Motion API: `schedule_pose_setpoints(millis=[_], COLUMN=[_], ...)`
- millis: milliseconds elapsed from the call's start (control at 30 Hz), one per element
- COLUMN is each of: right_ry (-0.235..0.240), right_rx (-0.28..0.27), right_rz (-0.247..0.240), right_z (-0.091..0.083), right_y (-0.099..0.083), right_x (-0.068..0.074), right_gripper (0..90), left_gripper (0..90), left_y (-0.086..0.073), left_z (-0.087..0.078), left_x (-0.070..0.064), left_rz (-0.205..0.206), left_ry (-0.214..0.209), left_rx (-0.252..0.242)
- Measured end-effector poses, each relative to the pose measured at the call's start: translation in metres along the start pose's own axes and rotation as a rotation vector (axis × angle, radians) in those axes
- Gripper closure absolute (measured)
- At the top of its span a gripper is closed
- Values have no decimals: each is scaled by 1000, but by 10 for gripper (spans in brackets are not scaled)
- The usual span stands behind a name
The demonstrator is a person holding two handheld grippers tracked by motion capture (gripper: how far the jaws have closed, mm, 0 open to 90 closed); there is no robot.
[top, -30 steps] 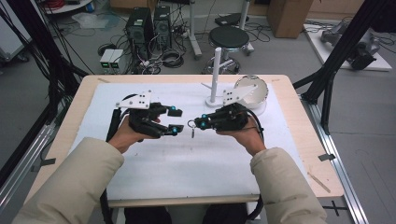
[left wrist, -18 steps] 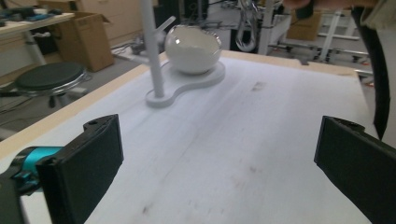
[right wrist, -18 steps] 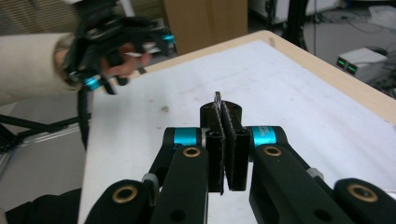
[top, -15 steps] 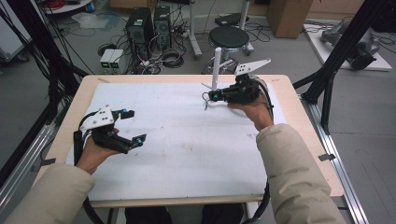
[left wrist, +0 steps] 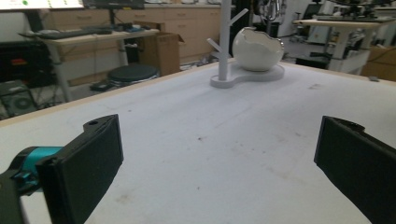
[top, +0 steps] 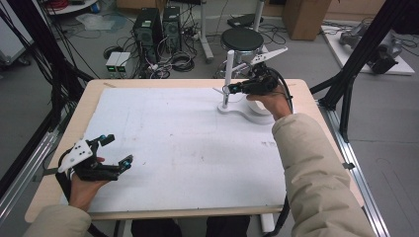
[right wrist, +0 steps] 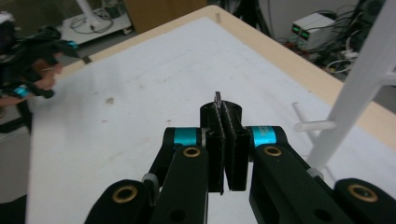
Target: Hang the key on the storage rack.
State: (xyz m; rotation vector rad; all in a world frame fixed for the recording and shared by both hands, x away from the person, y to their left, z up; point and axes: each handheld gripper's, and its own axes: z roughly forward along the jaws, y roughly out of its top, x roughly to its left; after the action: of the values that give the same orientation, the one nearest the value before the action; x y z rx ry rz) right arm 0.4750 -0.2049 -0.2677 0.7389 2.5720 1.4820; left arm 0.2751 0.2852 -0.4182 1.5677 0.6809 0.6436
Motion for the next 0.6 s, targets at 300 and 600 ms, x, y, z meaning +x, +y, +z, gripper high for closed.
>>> schedule_pose_setpoints(millis=[300, 600], right_ry=[-43, -58], right_rx=[26, 28], right_rz=[42, 68], right_z=[11, 15], right_y=[-1, -6], right_x=[-18, -31], right_gripper=[889, 888], left_gripper=[17, 17], left_y=[-29, -38], left_z=[-22, -30], left_x=[3, 4], left_rz=[-25, -46], left_ry=[66, 83], left_rx=[-58, -118])
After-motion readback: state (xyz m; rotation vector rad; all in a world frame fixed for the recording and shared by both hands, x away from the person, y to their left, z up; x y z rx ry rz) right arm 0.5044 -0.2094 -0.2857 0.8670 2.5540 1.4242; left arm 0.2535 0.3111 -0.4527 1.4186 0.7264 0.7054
